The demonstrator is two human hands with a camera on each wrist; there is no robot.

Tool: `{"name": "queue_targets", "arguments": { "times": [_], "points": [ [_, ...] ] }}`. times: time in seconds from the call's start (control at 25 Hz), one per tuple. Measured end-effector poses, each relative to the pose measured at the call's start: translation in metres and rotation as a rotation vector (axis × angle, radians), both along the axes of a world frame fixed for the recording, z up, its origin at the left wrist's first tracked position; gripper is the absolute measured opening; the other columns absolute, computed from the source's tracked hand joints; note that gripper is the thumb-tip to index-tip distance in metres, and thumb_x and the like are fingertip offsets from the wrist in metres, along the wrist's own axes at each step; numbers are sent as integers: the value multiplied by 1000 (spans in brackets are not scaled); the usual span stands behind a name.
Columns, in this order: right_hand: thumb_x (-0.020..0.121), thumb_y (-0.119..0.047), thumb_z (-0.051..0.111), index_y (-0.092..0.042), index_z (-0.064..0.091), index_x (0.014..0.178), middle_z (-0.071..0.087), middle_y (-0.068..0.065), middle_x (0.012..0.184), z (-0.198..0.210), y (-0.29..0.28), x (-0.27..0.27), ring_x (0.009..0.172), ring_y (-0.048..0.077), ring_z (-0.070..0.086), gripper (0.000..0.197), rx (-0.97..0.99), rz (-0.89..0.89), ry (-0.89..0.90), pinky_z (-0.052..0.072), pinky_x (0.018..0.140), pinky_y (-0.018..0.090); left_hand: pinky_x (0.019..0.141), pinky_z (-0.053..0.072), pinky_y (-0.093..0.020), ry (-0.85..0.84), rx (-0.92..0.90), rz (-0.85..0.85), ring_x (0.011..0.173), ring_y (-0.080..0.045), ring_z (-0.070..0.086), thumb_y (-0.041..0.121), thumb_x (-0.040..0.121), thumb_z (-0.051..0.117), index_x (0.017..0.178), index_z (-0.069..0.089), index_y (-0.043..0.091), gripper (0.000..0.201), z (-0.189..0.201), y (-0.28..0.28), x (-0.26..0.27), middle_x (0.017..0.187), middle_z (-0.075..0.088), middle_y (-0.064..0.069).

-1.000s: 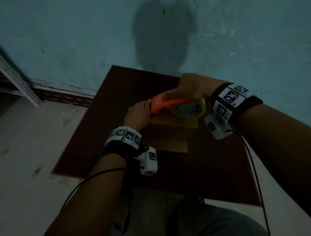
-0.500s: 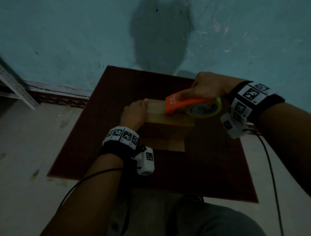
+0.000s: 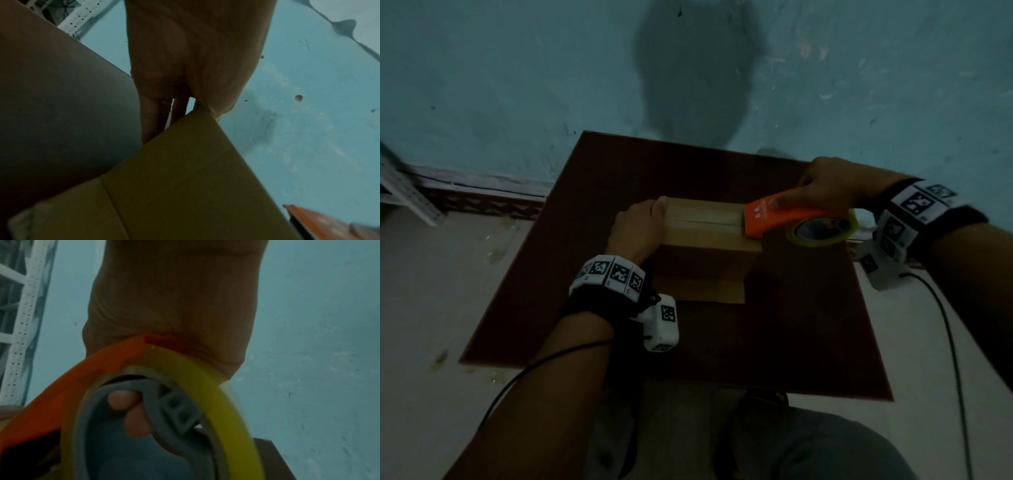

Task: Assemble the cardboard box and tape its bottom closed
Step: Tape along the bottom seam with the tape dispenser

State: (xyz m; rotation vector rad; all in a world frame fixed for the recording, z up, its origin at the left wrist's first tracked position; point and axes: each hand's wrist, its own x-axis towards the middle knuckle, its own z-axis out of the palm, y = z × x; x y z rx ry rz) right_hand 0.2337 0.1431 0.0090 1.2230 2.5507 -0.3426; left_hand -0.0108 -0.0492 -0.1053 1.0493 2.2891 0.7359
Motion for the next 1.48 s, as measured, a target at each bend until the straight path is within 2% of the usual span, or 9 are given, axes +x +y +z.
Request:
{"name": "queue_targets", "arguments": {
  "times": [0.24,0.4,0.48,0.64,0.8,0.92,1.28,1.36,1.48],
  "points": [
    [89,-77,61,-1,81,85,73,19,80,-22,-23,-21,67,24,63,79,-69,-28,130,48,64,35,68,41,-36,318,169,242,69,-22,61,53,107,48,88,77,14,53,6,-22,-16,67,55,3],
    [89,-77,62,-3,76,79,66,9,73,-19,-36,-46,62,21,60,76,-96,-31,174,45,62,34,71,47,-45,509,60,291,95,-41,71,45,110,46,104,76,6,49,18,-26,-8,97,73,-19],
    [93,-74,61,-7,71,75,64,8,72,-19,-45,-57,61,19,57,70,-97,-16,182,42,58,31,89,51,-52,517,-30,269,116,-44,65,45,111,42,131,64,-2,56,16,-20,-5,124,69,-26],
    [94,-72,61,-13,63,71,62,5,71,-25,-61,-77,62,18,57,64,-85,-25,200,40,57,31,126,14,-63,473,-195,223,159,-45,19,40,112,27,164,14,-8,72,6,-13,-14,170,23,-30],
    [88,-79,62,-15,61,75,62,5,78,-25,-61,-81,68,19,59,65,-74,-57,205,43,65,34,127,-7,-66,546,-265,81,163,-43,-6,41,110,22,165,5,-7,75,4,-8,-2,174,-2,-31],
    [87,-82,62,-15,61,75,63,5,77,-29,-62,-81,68,20,60,68,-70,-71,206,42,64,34,128,-11,-61,520,-279,75,162,-43,-12,68,102,20,165,-2,-7,100,3,-5,5,173,-7,-32],
    [75,-91,56,-2,78,90,76,14,81,-49,-53,-50,71,26,72,93,-189,-54,338,63,82,45,131,-8,-55,523,-253,54,163,-38,-11,93,87,12,167,-3,-2,125,2,-5,1,174,-9,-28],
    [62,-97,50,2,79,88,75,15,76,-44,-47,-40,63,23,69,106,-201,-36,330,62,74,43,131,-8,-55,518,-242,67,163,-37,-11,92,88,13,167,-2,-1,123,2,-4,3,175,-9,-27],
    [63,-93,50,2,80,86,77,19,79,-40,-38,-20,65,27,71,102,-184,-28,314,60,72,40,131,-8,-54,497,-238,80,163,-36,-12,93,87,14,167,-3,-1,124,2,-3,6,175,-9,-26]
  ]
}}
